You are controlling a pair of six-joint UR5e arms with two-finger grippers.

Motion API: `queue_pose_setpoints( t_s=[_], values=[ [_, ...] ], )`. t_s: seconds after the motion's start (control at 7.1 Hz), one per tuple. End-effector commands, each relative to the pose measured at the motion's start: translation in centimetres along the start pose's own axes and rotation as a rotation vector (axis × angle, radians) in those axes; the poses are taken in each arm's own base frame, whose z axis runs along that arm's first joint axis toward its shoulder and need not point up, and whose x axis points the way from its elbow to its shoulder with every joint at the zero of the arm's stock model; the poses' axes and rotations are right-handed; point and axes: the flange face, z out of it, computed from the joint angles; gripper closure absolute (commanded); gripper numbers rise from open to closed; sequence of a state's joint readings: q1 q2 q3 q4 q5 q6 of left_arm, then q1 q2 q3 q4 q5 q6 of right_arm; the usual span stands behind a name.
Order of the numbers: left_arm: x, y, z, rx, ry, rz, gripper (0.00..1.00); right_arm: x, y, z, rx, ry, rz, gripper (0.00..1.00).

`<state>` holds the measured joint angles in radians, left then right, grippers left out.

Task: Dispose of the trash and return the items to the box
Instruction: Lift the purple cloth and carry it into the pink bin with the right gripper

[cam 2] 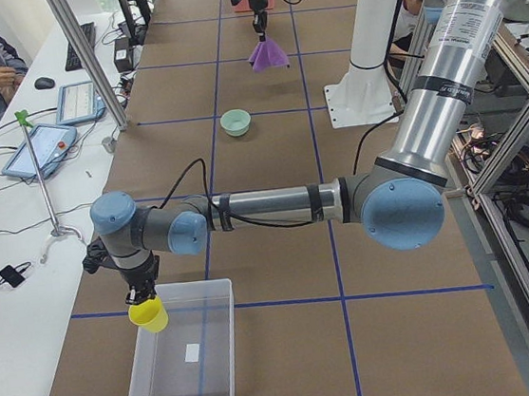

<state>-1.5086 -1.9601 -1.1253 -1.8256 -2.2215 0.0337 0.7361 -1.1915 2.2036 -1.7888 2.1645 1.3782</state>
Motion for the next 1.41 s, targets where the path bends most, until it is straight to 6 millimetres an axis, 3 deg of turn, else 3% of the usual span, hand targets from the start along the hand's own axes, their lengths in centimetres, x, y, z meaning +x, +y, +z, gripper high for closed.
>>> queue_pose_setpoints(
  t_s=[0.0, 0.14, 0.42, 0.7, 0.85, 0.99, 1.27],
  values=[
    [1.0, 1.4, 3.1, 0.003, 0.010, -0.052, 1.00, 5.6, -1.9, -6.1, 0.014, 0.071, -0.078, 1.00],
    [3.7, 1.3, 5.6, 0.007, 0.023, -0.051, 1.00, 7.1, -3.1, -7.4, 0.026, 0.107, -0.098, 1.00],
    [4.9, 1.9, 9.2, 0.001, 0.033, -0.044, 1.00, 11.1, -5.8, -9.4, 0.042, 0.168, -0.141, 1.00],
    [5.4, 1.7, 9.6, -0.002, 0.037, -0.029, 0.98, 14.7, -7.7, -12.0, 0.043, 0.220, -0.185, 1.00],
    [5.7, 1.2, 9.4, 0.002, 0.039, -0.025, 0.02, 16.8, -8.6, -13.4, 0.042, 0.241, -0.199, 1.00],
    [5.4, 0.9, 8.7, 0.012, 0.044, -0.014, 0.02, 18.5, -9.3, -14.7, 0.035, 0.261, -0.214, 1.00],
    [1.0, 1.0, 5.3, 0.017, 0.019, 0.016, 0.02, 19.6, -9.8, -15.3, 0.037, 0.270, -0.218, 1.00]
  ],
)
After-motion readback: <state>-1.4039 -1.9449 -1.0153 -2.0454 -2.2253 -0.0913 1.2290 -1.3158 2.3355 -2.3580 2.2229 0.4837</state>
